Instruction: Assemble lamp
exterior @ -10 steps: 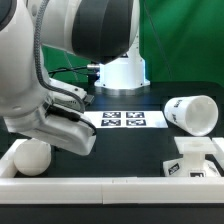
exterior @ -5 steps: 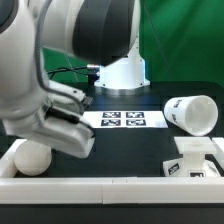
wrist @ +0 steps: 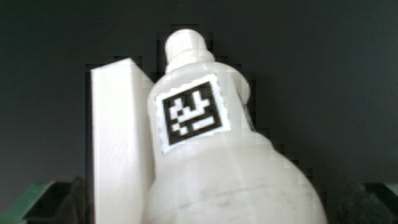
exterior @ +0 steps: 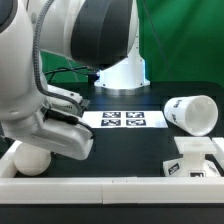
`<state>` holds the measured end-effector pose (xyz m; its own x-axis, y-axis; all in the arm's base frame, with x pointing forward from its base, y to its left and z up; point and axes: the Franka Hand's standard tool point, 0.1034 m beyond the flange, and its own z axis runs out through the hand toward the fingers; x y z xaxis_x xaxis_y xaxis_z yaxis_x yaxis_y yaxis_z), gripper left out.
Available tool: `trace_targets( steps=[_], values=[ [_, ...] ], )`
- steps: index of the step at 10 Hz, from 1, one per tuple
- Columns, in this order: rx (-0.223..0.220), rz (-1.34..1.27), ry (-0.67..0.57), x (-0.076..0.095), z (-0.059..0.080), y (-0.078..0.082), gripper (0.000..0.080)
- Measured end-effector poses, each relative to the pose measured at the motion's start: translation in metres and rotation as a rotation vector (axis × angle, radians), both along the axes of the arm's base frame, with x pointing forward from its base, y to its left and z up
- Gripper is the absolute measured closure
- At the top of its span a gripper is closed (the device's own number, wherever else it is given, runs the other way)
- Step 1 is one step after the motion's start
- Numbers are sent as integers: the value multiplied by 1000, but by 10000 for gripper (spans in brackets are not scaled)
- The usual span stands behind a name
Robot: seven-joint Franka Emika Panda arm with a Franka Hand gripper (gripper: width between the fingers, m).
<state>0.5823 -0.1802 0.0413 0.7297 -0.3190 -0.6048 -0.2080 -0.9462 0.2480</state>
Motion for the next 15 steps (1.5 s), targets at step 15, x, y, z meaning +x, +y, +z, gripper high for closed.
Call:
trace_targets(
  steps=[15],
  values=[
    [-10,12,3,-3,-20,-5,128]
  ],
)
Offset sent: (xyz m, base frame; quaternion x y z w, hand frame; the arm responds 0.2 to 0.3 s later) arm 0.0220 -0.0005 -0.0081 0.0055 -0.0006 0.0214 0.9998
